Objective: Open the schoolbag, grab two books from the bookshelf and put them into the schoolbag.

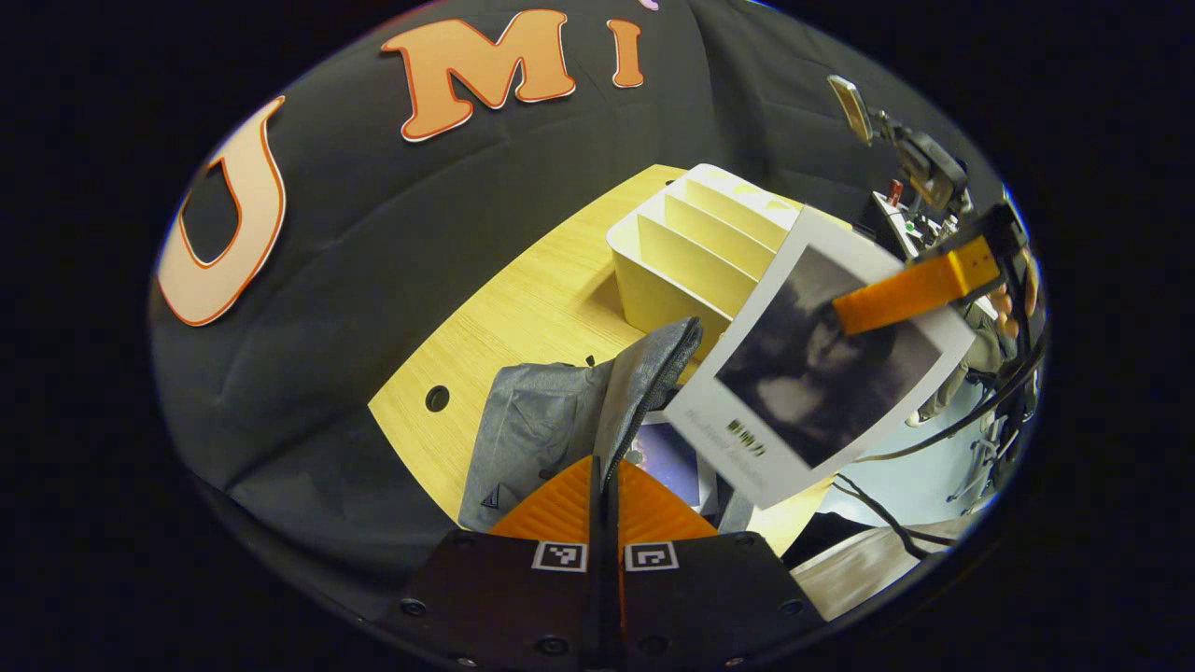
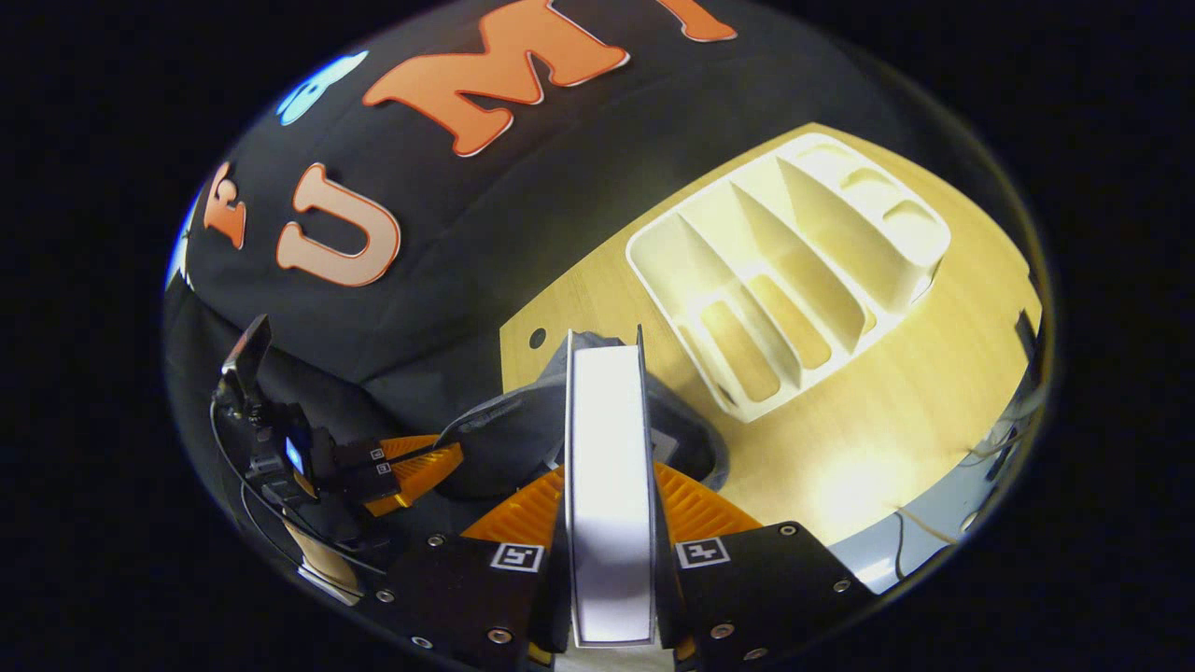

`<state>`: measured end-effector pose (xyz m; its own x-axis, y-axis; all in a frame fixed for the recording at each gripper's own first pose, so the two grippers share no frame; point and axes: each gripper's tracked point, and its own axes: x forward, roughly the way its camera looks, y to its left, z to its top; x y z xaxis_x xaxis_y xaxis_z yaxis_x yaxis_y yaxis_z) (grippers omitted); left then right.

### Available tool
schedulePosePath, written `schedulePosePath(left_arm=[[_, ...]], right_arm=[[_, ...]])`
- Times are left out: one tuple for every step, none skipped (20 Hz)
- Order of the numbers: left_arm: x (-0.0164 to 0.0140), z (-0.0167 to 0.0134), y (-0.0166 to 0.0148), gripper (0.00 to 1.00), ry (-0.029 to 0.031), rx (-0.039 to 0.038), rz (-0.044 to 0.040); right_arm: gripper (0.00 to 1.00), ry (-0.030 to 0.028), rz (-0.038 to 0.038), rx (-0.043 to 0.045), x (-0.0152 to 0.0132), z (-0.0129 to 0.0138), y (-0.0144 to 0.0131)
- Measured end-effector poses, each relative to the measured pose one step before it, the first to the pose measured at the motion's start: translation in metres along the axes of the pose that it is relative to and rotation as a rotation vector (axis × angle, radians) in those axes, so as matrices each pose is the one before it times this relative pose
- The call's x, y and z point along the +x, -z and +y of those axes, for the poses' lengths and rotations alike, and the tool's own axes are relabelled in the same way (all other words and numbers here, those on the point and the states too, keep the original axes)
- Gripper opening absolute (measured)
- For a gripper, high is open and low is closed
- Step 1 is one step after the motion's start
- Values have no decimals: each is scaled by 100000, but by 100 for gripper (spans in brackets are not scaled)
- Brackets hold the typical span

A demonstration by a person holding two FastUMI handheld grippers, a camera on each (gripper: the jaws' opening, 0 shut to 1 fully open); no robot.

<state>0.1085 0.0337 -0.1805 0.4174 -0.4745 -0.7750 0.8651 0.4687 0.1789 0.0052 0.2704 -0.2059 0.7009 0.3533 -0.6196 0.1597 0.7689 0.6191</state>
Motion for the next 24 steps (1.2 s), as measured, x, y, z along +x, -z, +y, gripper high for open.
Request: schedulePosePath(left_arm=[[-31,-121,-40,1,79,91,400],[-10,-47,-74,1,-175,165,262],[-233,-106,-170,1,-341,398,127],[-99,-20,-142,1,-383,376,144],[-153,-124,-97,1,-228,284,98],[-70,-178,-60,1,-137,380,219],[-121,-114,-230,1,-214,427,56],[-79,-91,-223,1,-174,432,210],[-72,-194,-105,1,82,208,536],[-61,-150,-128,1,-177,737,380],[-208,-183,-244,1,-792,1550,102],[-42,-146,-89,1,-77,1157,39],[-105,-347,-73,1,403,-37,117],[-31,-333,-192,1,323,-269,145],[-90,-182,-291,1,-395,369,-30],[-70,-135,-265,1,164,366,-139],[-80,-261,-98,1,131,400,-260],[-188,-185,-592,1,-65,651,-218],[-272,-214,-281,0,-184,913,-359],[-110,-190,-265,0,-489,944,-208],[-50,-67,-46,1,-334,734,7],[-152,-180,-189,0,100,380,-68],[-24,-166,5,1,131,-314,-3],[-52,-114,-7,1,123,37,291]], right_arm=[[37,-1592,523,3766,1350,-165,479],[37,-1812,-285,3679,1145,-65,381],[37,-2002,-683,3794,1077,-184,97],[37,-2353,-1692,3829,1191,20,-34],[37,-2464,-1468,3022,994,5,72],[37,-1025,-557,2117,1008,-9,429],[37,423,5,964,1160,-264,430],[37,-379,57,758,827,58,525],[37,-1966,-820,1887,489,328,156],[37,-2420,-1603,2109,1019,449,259],[37,-1572,-2055,1089,664,188,-99],[37,-1186,-2453,0,450,260,61],[37,-949,-2474,-272,276,87,-145],[37,-904,-1832,-63,391,31,-43],[37,-772,-1952,509,449,-7,-274],[37,-690,-1062,424,622,68,23],[36,-703,-442,829,555,-38,118],[37,-615,-764,1433,456,-38,213],[37,-565,-876,1512,445,-149,140],[37,-216,-1414,1459,492,-53,203],[37,1033,-2289,204,450,-328,-54],[37,1417,-2203,-951,626,-363,89],[37,-121,-655,602,453,-118,301],[37,24,-427,1468,512,195,474]])
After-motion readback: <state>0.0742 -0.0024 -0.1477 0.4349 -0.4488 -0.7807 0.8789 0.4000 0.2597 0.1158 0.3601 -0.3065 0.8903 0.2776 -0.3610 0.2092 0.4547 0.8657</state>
